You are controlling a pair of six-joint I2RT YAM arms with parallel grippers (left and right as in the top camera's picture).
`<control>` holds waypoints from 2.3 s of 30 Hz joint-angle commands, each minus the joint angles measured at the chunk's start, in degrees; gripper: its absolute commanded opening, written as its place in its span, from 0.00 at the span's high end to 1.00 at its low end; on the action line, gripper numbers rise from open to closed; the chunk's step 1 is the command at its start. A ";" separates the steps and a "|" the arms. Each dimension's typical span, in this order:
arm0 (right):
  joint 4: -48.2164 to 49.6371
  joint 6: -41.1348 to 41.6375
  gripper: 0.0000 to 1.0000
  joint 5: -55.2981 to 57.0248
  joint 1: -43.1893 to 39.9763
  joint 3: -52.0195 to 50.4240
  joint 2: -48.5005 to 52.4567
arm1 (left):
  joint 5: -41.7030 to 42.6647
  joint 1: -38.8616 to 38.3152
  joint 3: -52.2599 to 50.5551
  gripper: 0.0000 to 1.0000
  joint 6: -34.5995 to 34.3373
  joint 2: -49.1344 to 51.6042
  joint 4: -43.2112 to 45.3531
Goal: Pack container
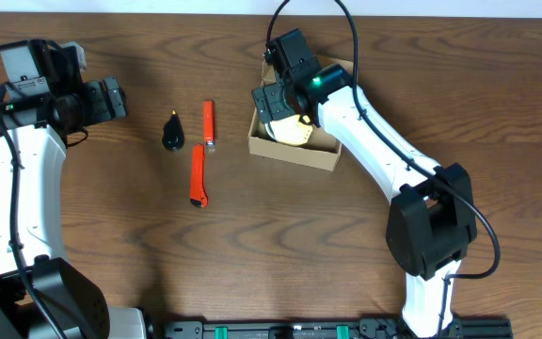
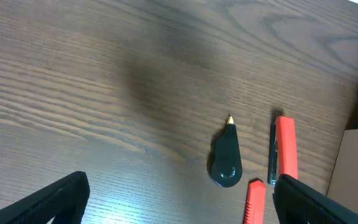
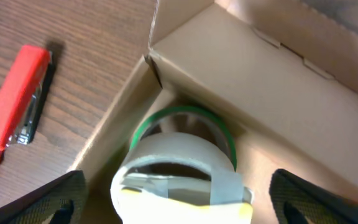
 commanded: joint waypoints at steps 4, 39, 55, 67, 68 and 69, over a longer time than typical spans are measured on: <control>-2.93 -0.81 0.18 1.22 -0.94 0.94 -0.09 | -0.20 0.04 1.22 0.05 0.39 -0.11 -0.22; -10.82 -0.76 0.99 0.55 -1.70 2.01 -0.28 | -0.20 0.04 1.22 0.05 0.39 -0.11 -0.22; -3.30 -0.57 0.99 -0.04 -1.68 2.01 5.53 | -0.20 0.04 1.22 0.05 0.39 -0.11 -0.22; 3.39 -0.63 0.99 -0.02 -1.68 2.01 5.68 | -0.20 0.04 1.22 0.05 0.39 -0.11 -0.22; 3.43 -0.63 0.99 -0.02 -1.68 2.01 5.68 | -0.20 0.04 1.22 0.05 0.39 -0.11 -0.20; 3.43 -0.63 0.99 -0.04 -1.70 2.03 5.68 | -0.20 0.04 1.22 0.05 0.39 -0.11 -0.22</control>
